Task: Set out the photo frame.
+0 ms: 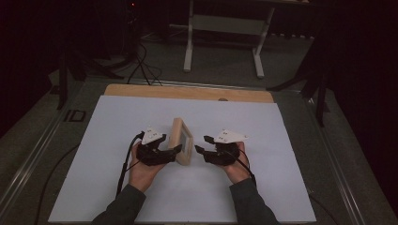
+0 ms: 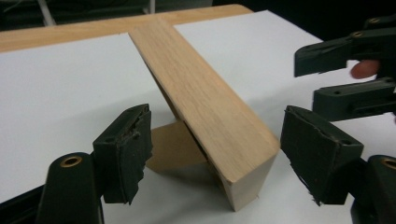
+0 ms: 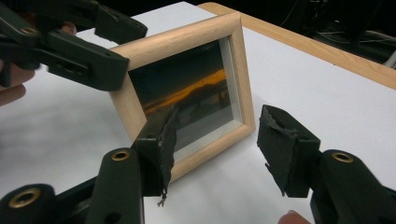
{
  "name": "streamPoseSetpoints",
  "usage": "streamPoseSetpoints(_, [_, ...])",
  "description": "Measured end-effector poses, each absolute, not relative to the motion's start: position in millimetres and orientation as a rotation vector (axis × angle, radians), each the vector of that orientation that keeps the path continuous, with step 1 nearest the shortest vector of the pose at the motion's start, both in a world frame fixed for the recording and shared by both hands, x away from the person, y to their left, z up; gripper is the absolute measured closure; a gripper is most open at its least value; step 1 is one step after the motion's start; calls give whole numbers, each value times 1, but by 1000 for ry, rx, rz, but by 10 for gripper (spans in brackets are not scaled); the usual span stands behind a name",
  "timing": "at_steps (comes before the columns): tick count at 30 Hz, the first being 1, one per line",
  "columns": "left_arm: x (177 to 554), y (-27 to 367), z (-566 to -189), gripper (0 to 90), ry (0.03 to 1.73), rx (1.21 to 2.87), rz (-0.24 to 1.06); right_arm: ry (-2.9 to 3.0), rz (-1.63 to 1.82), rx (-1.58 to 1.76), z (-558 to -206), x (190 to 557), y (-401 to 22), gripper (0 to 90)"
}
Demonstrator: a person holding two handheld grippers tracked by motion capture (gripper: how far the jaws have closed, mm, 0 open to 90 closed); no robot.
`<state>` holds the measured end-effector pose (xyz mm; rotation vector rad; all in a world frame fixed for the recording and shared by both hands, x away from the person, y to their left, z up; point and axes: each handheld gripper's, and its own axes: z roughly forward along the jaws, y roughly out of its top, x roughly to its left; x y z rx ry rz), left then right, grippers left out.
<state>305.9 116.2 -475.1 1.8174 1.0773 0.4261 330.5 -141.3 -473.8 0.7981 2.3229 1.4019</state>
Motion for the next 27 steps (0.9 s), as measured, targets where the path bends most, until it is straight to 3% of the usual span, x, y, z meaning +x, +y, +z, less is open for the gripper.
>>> streamPoseSetpoints(21, [307, 108, -481, 441, 1088, 1829, 380, 2314, 1410, 795, -471, 330, -144, 463])
streamPoseSetpoints(27, [307, 108, -481, 457, 1099, 1828, 366, 2314, 1410, 793, -471, 330, -144, 462])
